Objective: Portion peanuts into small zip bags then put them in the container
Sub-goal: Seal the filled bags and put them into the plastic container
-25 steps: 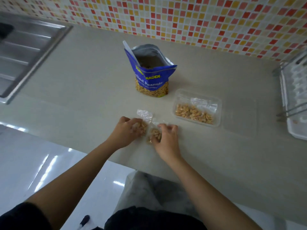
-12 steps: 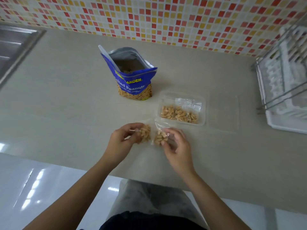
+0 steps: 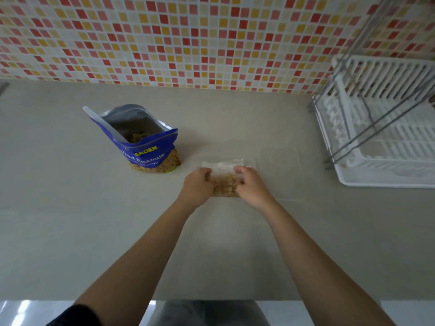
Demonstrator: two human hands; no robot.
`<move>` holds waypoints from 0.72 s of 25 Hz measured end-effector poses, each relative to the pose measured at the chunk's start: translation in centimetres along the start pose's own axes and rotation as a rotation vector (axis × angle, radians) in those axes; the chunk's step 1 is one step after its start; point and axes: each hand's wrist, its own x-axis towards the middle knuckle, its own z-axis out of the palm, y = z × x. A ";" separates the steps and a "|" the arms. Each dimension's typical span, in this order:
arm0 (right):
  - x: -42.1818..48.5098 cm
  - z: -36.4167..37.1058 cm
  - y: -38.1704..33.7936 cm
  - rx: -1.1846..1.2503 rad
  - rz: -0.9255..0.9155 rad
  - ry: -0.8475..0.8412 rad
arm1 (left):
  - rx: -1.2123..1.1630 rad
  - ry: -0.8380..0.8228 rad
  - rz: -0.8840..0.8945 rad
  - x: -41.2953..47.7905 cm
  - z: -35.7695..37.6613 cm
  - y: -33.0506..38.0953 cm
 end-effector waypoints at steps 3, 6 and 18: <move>0.1 0.1 -0.1 -0.097 -0.028 -0.040 | 0.199 0.024 0.128 0.0 0.4 -0.5; -0.3 0.3 0.3 -0.386 -0.145 0.055 | 0.364 0.099 0.266 -0.1 0.6 -1.4; -1.5 -2.4 2.9 -0.205 -0.066 0.506 | 0.316 0.360 0.251 -1.2 0.0 -3.0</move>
